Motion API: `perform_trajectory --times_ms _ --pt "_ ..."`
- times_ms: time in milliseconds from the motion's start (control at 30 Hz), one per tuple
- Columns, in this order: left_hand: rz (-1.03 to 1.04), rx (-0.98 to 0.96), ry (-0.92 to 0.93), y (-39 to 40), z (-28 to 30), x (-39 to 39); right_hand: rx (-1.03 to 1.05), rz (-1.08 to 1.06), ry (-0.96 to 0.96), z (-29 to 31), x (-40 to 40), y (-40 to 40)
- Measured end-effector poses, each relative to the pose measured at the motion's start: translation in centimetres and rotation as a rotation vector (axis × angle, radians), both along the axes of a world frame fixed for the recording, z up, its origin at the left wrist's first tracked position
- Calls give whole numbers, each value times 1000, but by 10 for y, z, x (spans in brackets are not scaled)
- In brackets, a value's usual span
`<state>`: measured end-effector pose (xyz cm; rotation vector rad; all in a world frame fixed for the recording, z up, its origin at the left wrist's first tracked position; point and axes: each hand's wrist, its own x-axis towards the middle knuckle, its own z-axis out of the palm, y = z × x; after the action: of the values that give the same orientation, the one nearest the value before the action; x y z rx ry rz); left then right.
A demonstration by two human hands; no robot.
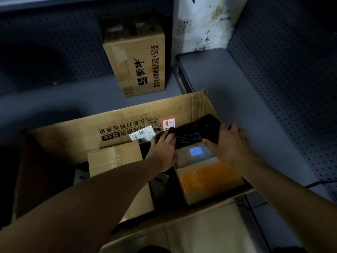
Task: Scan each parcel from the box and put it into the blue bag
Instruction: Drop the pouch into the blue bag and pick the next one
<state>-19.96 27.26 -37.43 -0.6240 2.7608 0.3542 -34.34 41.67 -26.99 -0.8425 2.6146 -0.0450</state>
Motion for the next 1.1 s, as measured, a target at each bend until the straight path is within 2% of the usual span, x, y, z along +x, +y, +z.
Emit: perform_trajectory --times_ms 167,300,400,567,767,1100 --pt "73 -90 33 -6 -4 -7 -7 -5 11 -1 -1 -1" --pt "9 -202 -102 -11 -14 -12 -25 4 25 -5 -2 -3" --pt "11 -236 -135 -12 -26 -15 -42 -6 40 -11 -1 -4" --pt "63 -220 -142 -12 -35 -27 -55 -11 52 -19 -1 -2" --pt "93 -197 -29 -17 -35 -29 -51 -3 66 -20 -1 -4" --pt "202 -52 79 -41 -6 -9 -93 -12 90 9 11 -16"
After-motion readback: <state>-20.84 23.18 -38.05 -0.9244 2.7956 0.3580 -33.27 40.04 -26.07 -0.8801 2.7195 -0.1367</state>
